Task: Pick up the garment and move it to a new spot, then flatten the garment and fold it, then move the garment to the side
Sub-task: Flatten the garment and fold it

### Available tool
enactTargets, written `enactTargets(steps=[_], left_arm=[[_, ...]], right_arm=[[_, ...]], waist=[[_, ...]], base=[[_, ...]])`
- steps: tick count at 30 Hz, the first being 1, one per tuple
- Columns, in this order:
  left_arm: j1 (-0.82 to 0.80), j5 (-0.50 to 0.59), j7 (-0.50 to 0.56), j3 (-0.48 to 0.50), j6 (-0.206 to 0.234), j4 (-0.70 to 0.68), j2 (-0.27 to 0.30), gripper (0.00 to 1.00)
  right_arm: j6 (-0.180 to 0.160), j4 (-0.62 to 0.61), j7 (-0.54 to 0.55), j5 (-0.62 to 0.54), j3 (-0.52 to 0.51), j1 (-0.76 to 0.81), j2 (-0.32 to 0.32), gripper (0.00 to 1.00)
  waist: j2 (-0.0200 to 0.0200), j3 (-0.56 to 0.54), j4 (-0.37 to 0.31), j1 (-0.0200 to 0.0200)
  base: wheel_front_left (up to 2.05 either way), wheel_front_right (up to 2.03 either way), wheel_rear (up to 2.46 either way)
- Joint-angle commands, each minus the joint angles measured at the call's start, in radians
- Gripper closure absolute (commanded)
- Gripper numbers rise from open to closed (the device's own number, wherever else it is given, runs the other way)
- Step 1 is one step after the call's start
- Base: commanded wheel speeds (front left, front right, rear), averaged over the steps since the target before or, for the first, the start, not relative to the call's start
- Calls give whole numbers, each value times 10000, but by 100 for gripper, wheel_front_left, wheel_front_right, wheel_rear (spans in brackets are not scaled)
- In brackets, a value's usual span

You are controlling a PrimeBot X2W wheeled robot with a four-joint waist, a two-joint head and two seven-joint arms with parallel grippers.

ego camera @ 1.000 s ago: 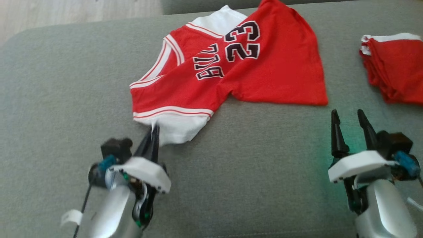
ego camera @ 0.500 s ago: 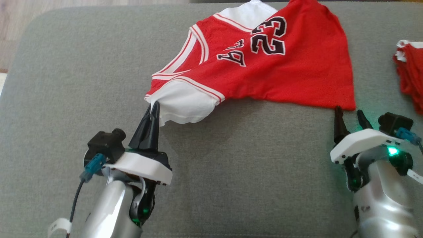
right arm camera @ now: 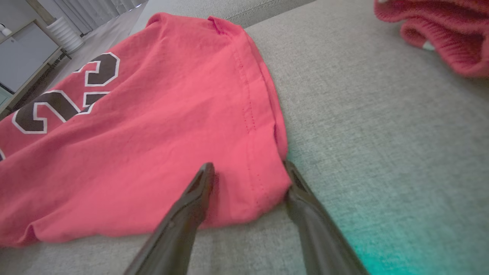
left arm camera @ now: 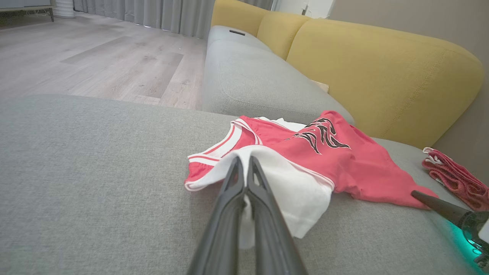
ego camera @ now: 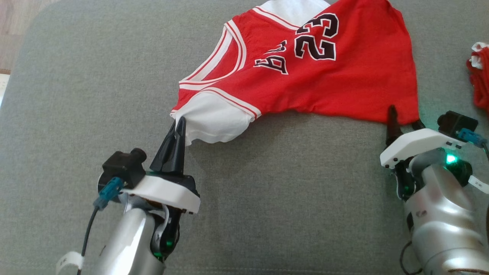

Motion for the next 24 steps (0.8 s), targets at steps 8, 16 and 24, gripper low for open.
enactTargets(steps=[8, 16, 24], left_arm=[[-331, 63, -78, 564, -79, -304, 110, 100], [-565, -276, -78, 1292, -267, -701, 110, 100], [-1525, -234, -78, 2429, -663, -1316, 138, 100]], right_arm=[[-9, 216, -858, -499, 780, -424, 114, 100], [-9, -1074, -1133, 157, 2108, -524, 7, 100], [-9, -3855, -793, 1064, 3422, -570, -1033, 100]], waist=[[0, -286, -231, 0], [0, -817, -703, 0], [0, -1698, -1133, 0]], base=[[0, 0, 0], [0, 0, 0], [0, 0, 0]])
